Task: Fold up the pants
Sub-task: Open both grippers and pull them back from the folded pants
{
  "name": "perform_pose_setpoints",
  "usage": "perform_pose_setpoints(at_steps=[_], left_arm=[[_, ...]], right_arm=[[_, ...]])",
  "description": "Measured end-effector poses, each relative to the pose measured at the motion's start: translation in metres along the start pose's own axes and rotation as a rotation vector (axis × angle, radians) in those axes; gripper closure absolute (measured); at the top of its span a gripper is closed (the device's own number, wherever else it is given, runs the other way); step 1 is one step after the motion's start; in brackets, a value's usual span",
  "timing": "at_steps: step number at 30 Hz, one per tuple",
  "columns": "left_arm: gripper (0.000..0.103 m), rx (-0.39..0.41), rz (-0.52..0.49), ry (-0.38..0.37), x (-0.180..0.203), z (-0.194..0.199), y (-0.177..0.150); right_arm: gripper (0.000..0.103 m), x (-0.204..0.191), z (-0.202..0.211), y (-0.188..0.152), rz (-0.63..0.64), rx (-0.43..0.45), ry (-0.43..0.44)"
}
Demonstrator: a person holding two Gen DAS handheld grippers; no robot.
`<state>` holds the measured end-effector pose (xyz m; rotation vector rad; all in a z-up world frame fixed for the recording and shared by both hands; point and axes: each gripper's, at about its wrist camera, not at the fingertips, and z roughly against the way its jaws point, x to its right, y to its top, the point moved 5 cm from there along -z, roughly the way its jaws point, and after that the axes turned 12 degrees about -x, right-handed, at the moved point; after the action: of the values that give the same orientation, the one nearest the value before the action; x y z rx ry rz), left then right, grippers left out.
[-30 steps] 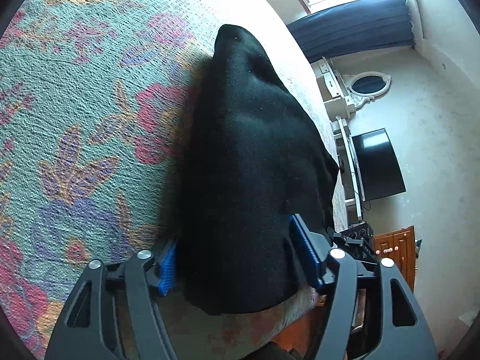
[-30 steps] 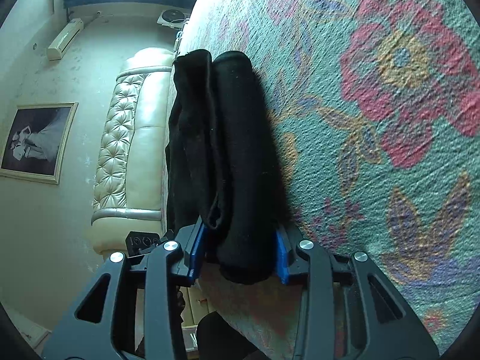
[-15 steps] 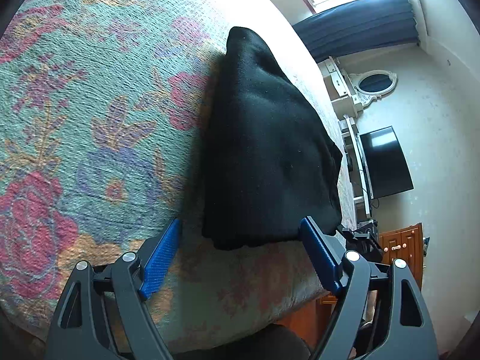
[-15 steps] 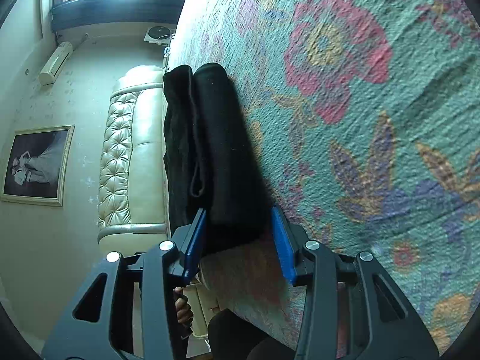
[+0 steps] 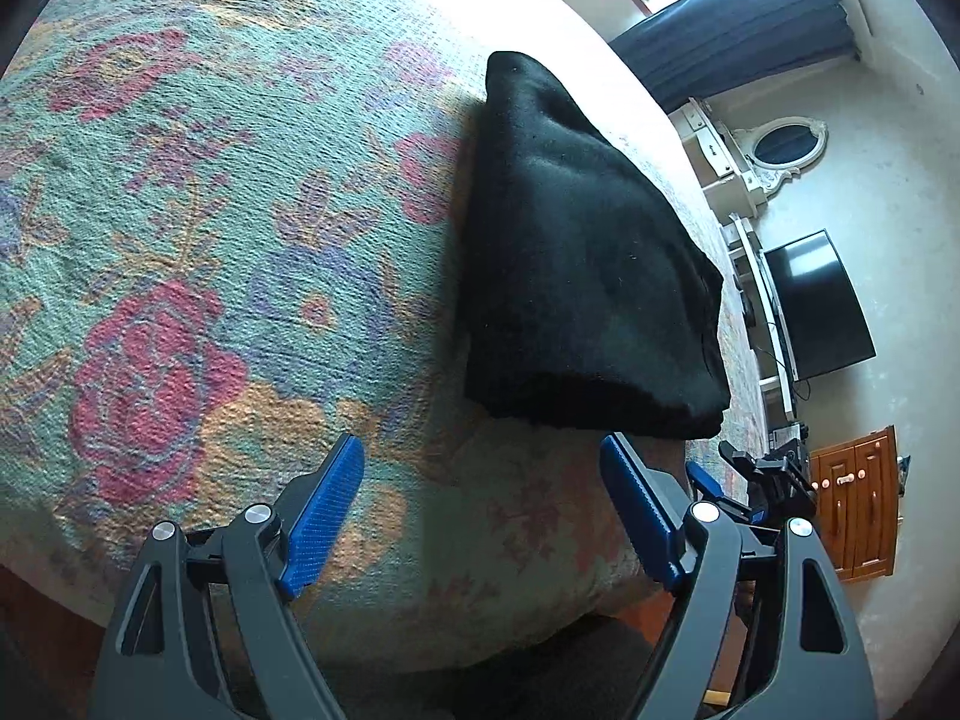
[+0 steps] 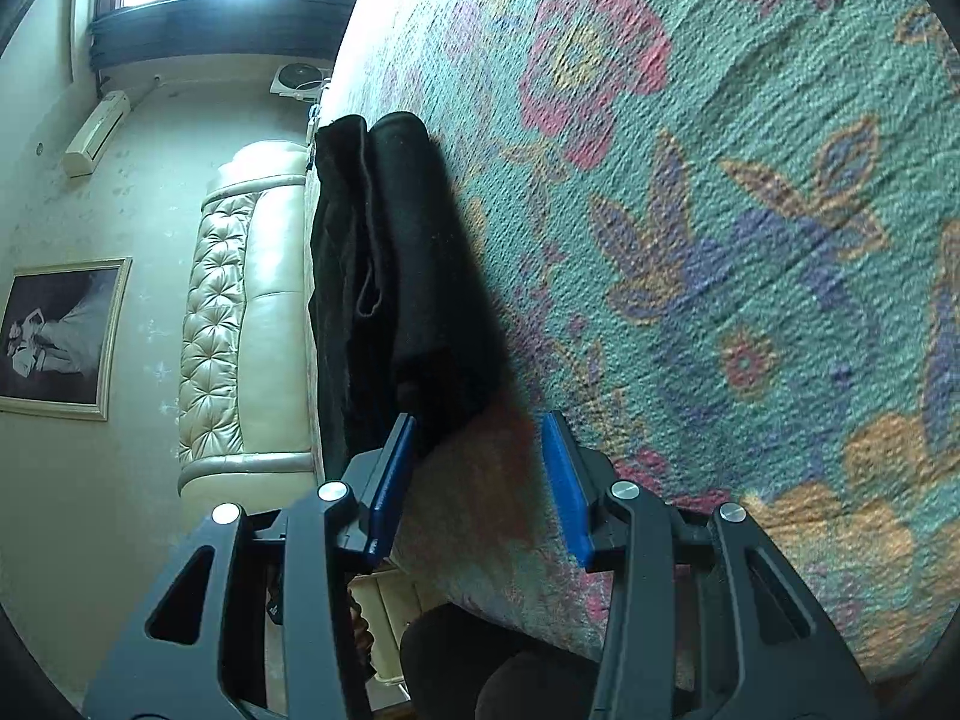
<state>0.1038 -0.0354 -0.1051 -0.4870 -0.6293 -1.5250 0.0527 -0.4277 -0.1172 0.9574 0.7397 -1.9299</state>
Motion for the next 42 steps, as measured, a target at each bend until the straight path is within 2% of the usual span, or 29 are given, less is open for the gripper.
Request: perform_pose_setpoints(at_steps=[5, 13, 16, 19, 26, 30, 34, 42], left_arm=[[0.021, -0.009, 0.045, 0.039, 0.001, 0.001, -0.012], [0.02, -0.018, -0.039, 0.269, 0.018, -0.001, -0.032], [0.02, 0.005, -0.065, 0.335, 0.02, 0.001, -0.033], [0.02, 0.03, -0.085, 0.375, 0.023, 0.003, -0.033], [0.02, 0.058, -0.098, 0.388, 0.028, 0.007, -0.03], [0.02, 0.063, -0.089, 0.381, 0.03, 0.006, -0.027], [0.02, 0.059, -0.092, 0.382, 0.03, 0.003, -0.021], [0.02, 0.047, -0.083, 0.383, 0.023, -0.004, -0.008]], right_arm=[[0.06, 0.002, 0.002, -0.013, -0.012, 0.001, -0.017], [0.058, -0.003, -0.001, -0.029, -0.015, -0.001, -0.055], [0.047, -0.009, -0.002, -0.032, 0.006, 0.0, -0.061], [0.041, -0.019, -0.007, -0.036, 0.058, -0.003, -0.126], [0.032, -0.033, -0.015, -0.043, 0.132, 0.007, -0.212], [0.028, -0.036, -0.017, -0.04, 0.128, 0.0, -0.192], [0.028, -0.038, -0.011, -0.028, 0.122, 0.009, -0.136], [0.028, -0.037, -0.012, -0.003, 0.133, 0.035, -0.102]])
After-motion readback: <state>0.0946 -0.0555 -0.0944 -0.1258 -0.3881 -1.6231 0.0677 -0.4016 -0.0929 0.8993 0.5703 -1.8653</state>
